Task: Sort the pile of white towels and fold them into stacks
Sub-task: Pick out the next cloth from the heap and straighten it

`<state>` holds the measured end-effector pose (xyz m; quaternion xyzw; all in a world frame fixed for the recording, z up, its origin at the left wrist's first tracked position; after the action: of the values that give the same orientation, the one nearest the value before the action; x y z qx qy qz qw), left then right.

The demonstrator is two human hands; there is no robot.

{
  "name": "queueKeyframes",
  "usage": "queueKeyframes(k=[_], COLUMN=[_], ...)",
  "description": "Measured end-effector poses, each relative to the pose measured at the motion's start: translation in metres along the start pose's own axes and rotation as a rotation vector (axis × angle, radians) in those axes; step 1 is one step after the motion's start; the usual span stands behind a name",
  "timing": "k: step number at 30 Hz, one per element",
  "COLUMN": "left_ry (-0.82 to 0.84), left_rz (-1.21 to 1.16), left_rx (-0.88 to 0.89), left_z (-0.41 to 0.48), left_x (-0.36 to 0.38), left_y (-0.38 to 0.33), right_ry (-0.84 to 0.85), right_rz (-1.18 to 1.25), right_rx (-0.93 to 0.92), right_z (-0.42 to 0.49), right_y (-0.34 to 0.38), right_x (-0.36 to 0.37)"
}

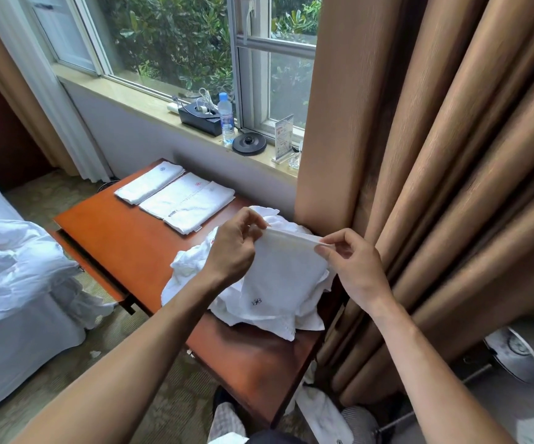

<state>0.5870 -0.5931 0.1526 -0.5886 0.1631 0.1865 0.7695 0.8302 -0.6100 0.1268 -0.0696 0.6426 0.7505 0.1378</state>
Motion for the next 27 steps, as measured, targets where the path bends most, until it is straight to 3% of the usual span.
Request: queueKeyframes(k=[8, 19, 23, 27], left_ry=[-0.065, -0.043, 0.005, -0.061], left_rz=[-0.006, -0.069, -0.03, 0.015], left_rx=[0.016, 0.066, 0.084, 0.078], left_z=[0.0, -0.011, -0.015, -0.022], left_x=[-0.011, -0.015, -0.028, -0.064], left_y=[-0.001, -0.006, -0.012, -0.005], right_ry=[-0.006, 0.136, 0.316, 0.425], right_rz=[0.0, -0.259, -0.297, -0.319], right_rx=[-0.043, -0.148, -0.277, -0.301], right_z=[0.004, 0.0, 0.01, 0.012], right_y=[0.013, 0.031, 0.053, 0.066], right_x=[0.008, 0.024, 0.066, 0.127])
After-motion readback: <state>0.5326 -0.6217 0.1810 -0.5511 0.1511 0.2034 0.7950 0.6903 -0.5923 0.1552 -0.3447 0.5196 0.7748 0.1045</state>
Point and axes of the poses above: each hand's wrist, its own z-axis towards the middle knuckle, its own x-axis out of the palm, y = z × x, the point moved 8 cm from there along z, towards the middle knuckle, and after that the axes turned 1 degree about y, right-handed, at the moved point
